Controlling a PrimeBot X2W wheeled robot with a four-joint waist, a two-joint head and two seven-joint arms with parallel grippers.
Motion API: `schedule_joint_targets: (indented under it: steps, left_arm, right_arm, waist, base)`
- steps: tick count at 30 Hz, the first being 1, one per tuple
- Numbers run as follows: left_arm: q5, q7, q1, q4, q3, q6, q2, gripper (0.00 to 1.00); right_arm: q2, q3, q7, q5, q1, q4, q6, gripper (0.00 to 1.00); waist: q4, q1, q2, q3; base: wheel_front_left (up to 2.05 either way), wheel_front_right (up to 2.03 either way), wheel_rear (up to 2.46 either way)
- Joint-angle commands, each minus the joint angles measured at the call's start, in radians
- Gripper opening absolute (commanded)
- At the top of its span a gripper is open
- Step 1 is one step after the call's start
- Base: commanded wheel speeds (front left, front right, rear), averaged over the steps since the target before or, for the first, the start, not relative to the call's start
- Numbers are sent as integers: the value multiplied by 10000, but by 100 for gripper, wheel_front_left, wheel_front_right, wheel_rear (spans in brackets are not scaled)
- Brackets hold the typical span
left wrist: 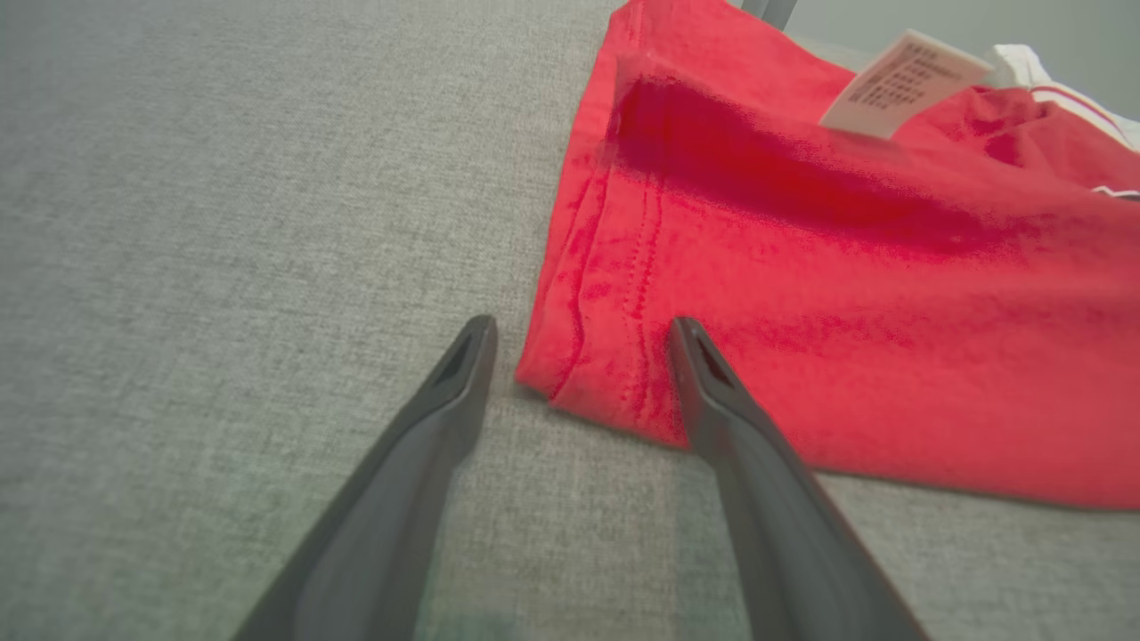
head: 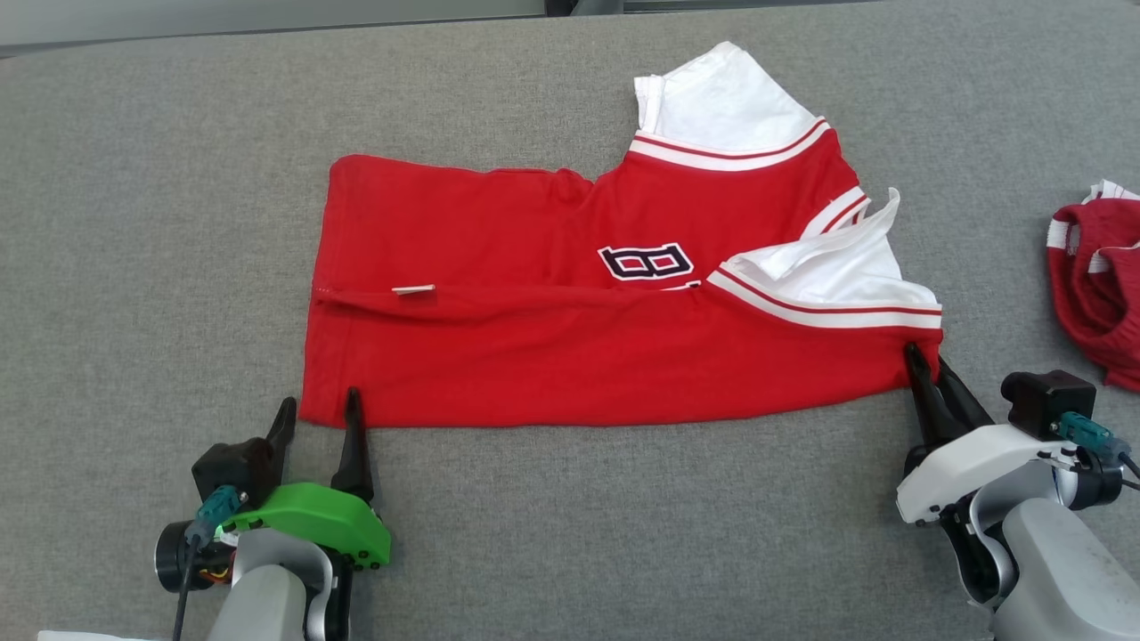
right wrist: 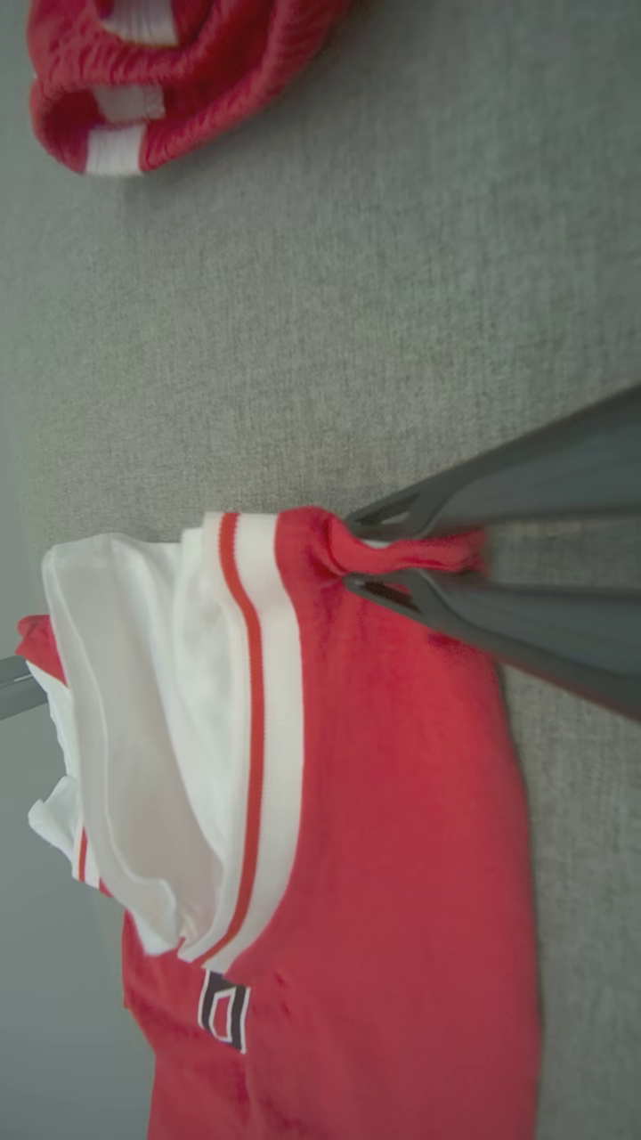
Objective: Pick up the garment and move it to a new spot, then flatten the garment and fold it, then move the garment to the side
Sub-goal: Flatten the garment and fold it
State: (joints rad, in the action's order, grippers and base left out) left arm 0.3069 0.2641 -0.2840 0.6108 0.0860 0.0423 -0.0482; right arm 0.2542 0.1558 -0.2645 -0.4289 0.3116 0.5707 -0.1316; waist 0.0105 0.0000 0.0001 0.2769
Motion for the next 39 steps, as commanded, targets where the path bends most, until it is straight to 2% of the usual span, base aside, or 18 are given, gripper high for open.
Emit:
schedule_joint_targets:
  steps: [1,7,8,9,15,21,28,39]
  left_arm:
    - [51,-3,-117,78,-7,-23,-47,100]
    - [261,-24,-348,590,233,-11,-41,100]
    - [287,-24,-382,644,286,39,-39,17]
    - [296,-26,-390,687,361,113,-33,0]
    - [405,-10,-165,168,398,368,-39,0]
    - [171,-4,381,-513,79,491,-47,0]
    - [-285,-3,1470,-255,-398,619,-53,0]
    - [-209,-4,2845,411,-916,739,-64,0]
  right_arm:
    - [44,15,6,-62,-49,-56,18,0]
    - [95,51,4,-112,-62,-218,18,0]
    - [91,53,4,-118,-59,-222,18,0]
    - [88,54,4,-109,-55,-228,18,0]
    - [-12,-20,4,-148,-64,-132,17,0]
    - [-169,-64,4,-244,-176,147,17,0]
    - [-339,234,4,-389,-661,628,18,0]
    - [10,754,3,-1005,-2212,487,20,0]
  waist:
    - [-14,0,-1,43]
    - [-6,0,-1,176]
    - [1,0,-1,184]
    - [6,0,-1,189]
    - [71,0,-1,-108]
    - [70,0,-1,-1104]
    - [-91,0,-1,-2692]
    - [-211,0,-1,-3373]
  base:
    - [0,0,0]
    - [0,0,0]
    - [0,0,0]
    - [0,0,0]
    - [0,0,0]
    - [0,0,0]
    - [0,0,0]
    - [0,0,0]
